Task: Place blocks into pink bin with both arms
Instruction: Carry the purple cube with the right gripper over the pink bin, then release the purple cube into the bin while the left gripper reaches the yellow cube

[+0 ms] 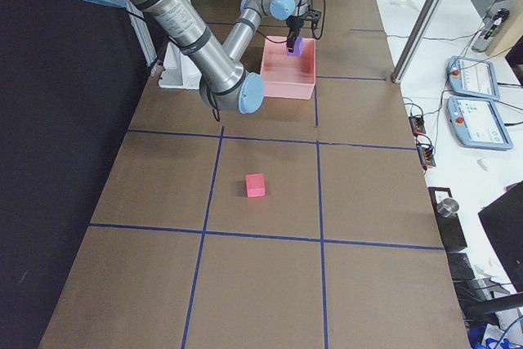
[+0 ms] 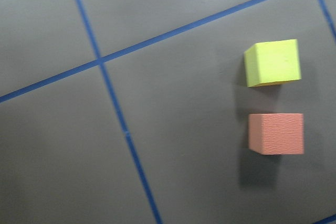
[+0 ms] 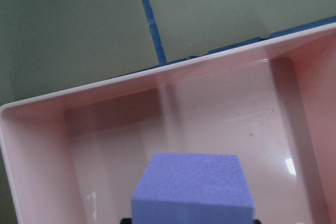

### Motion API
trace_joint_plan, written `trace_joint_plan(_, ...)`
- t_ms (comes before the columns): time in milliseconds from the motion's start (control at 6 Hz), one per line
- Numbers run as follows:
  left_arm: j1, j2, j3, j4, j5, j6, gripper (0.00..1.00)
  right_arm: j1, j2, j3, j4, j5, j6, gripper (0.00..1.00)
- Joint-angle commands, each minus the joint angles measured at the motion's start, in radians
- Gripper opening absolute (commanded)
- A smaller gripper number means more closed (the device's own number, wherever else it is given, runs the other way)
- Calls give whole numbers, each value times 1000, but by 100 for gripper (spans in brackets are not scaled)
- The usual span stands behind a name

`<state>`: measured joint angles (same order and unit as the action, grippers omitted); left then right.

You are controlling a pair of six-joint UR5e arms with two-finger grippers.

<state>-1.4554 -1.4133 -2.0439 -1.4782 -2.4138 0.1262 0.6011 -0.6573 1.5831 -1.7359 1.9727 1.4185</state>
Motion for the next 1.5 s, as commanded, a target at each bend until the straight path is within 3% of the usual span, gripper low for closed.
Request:
trace_joint_plan(0,158,-80,19,-4,5,-115,100,2,-15,21,-37,-17,-117,100)
trace_joint_plan(167,190,-143,96,-5,7,-125,100,50,-33,67,-103,-6,-229,100)
trace_joint_plan(333,196,-185,196,-111,50,-202,100,119,-115,140,-112,77,-322,100)
trace_joint_plan(667,352,-190,363,-536,128,-606,100,213,-238,233,-113,132,-479,100)
trace_joint_plan(1333,490,-213,379,-565,208,-712,100,226,-294,264,-111,137,-506,100)
